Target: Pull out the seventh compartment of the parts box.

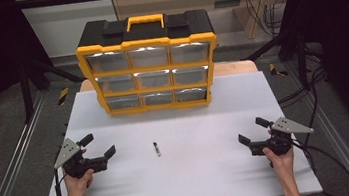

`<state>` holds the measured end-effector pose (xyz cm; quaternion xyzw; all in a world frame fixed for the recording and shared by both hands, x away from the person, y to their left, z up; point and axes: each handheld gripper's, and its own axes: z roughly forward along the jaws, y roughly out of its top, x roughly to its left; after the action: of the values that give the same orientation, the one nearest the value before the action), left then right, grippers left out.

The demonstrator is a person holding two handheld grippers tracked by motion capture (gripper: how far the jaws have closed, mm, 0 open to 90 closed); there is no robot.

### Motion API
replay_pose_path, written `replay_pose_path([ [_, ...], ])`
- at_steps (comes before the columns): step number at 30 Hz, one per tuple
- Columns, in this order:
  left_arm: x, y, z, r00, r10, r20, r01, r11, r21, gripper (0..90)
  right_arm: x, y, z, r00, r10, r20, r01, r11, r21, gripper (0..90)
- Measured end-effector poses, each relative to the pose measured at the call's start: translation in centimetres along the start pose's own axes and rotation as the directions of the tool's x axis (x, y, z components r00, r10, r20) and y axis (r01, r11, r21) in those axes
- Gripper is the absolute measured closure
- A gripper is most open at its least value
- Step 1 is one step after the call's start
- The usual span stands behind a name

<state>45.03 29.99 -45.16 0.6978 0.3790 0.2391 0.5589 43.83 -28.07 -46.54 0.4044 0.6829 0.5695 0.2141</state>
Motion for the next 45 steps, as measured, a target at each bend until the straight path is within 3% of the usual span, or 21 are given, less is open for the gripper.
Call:
replay_pose_path([
  [18,-0.3,0.4,0.4,0.9999,0.017,-0.001,-0.017,0.9998,0.007,1.4,0.0,0.0,0.0,1.0000,0.003,0.000,-0.003,1.000,0.001,0.7],
  [45,-0.2,2.5,1.2,0.9985,0.055,0.005,-0.055,0.9984,0.009,1.4,0.1,-0.1,0.1,1.0000,0.000,-0.009,0.000,1.000,0.010,0.7],
])
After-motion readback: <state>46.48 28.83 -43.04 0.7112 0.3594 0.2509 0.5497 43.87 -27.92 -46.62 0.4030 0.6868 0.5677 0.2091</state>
